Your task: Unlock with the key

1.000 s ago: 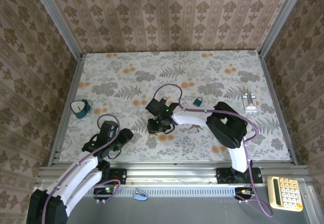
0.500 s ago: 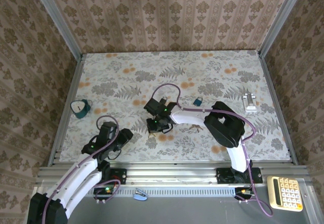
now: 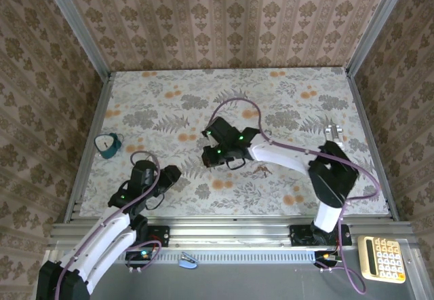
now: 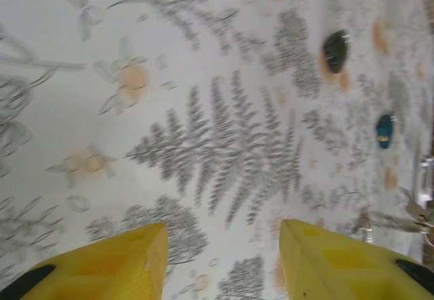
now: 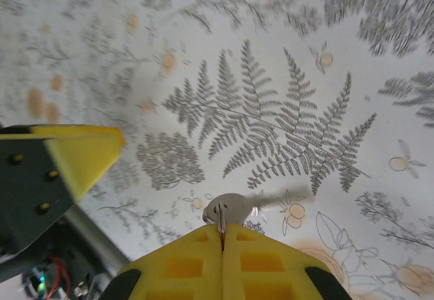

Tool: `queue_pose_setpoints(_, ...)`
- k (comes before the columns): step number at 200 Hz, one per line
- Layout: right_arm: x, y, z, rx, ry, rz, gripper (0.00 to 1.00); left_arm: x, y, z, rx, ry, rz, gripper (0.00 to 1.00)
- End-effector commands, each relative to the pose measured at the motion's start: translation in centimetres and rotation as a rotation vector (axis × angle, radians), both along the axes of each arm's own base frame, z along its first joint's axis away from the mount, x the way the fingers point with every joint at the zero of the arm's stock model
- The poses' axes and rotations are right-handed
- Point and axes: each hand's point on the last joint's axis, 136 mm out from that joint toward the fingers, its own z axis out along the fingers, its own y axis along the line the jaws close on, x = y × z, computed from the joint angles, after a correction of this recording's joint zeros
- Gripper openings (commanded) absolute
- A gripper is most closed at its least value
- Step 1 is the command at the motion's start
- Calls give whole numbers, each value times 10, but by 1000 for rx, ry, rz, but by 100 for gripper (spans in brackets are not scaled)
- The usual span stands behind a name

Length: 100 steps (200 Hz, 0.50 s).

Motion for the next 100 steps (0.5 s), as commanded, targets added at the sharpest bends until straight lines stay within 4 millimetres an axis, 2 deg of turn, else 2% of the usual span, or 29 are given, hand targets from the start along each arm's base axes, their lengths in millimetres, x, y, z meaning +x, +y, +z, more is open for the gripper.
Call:
queue_pose_setpoints(1, -9, -13, 36, 9, -45, 82, 0, 17, -20, 59, -74, -203, -85, 45)
queue_pose_setpoints(48, -17, -43, 86, 60, -87, 115, 0, 22, -47, 134, -165, -442, -235, 42)
queue_pose_setpoints(72, -20, -56, 109, 86, -121, 122, 0, 11, -69, 171, -243, -581, -356, 52)
queue_pose_setpoints(89, -20, -65, 121, 101, -136, 112, 0, 5, -79, 189, -272, -652, -411, 62)
queue_pose_setpoints(100, -20, -69, 128, 115, -135, 107, 0, 2, -86, 198, -277, -688, -445, 64)
